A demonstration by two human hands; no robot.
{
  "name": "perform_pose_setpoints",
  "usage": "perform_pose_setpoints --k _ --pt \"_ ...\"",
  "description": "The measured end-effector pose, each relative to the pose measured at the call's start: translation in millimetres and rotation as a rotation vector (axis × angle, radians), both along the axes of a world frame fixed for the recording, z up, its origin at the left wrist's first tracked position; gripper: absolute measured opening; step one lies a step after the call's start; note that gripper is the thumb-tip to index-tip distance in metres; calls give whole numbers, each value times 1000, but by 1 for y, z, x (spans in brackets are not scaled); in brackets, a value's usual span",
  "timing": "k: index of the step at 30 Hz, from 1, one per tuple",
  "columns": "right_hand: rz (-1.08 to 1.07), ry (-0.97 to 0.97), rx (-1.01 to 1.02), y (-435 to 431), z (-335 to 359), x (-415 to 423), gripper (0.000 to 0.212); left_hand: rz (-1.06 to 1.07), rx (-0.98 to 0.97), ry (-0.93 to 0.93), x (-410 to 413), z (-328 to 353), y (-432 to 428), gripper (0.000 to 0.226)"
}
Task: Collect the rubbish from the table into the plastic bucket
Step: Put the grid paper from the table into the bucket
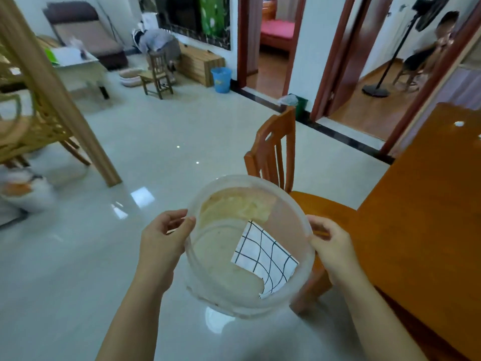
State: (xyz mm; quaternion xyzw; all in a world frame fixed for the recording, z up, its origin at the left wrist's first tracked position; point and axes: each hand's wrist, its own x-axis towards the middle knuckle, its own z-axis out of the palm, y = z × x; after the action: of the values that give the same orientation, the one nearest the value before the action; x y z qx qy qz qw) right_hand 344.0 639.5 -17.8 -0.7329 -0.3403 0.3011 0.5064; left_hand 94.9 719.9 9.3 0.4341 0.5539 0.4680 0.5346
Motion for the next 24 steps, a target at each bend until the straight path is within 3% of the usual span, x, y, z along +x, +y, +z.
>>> perform_pose_setpoints --k 6,11,15,24 --pt "91 53 17 65 -13 -107 32 -23 -69 47 -120 -11 41 18" --pt "105 145 45 117 -16 -157 28 -69 -131 39 -174 -17 76 31" --pt "102 130 16 162 -20 -164 29 -91 -159 23 -182 -25 118 42" --pt "31 164 38 313 -26 -118 31 -123 -133 19 -136 -37 282 38"
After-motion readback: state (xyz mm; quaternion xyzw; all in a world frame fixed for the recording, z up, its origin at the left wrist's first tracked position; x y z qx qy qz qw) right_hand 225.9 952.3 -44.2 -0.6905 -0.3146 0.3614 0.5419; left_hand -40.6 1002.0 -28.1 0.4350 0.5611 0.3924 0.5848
